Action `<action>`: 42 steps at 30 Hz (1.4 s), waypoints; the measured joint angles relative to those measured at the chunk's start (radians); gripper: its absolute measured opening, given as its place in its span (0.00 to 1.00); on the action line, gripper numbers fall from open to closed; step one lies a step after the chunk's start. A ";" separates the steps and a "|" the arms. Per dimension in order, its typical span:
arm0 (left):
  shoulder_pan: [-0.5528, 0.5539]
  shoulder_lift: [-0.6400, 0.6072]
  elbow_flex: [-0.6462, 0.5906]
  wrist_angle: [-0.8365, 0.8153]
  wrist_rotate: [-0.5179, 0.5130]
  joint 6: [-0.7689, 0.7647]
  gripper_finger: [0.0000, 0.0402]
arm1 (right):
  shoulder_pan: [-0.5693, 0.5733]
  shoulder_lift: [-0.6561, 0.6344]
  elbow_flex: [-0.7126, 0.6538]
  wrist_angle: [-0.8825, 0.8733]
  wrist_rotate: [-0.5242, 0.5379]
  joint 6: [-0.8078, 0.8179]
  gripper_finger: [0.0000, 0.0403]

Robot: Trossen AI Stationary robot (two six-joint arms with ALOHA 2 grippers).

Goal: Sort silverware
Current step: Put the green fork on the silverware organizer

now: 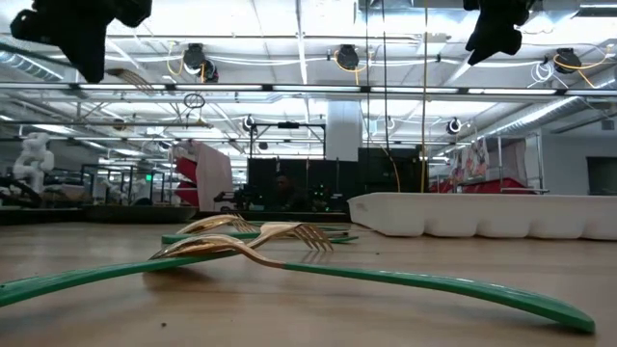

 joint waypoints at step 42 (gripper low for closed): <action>0.307 0.138 0.057 0.268 -0.048 0.255 0.02 | 0.000 0.000 0.000 0.000 0.000 -0.007 0.49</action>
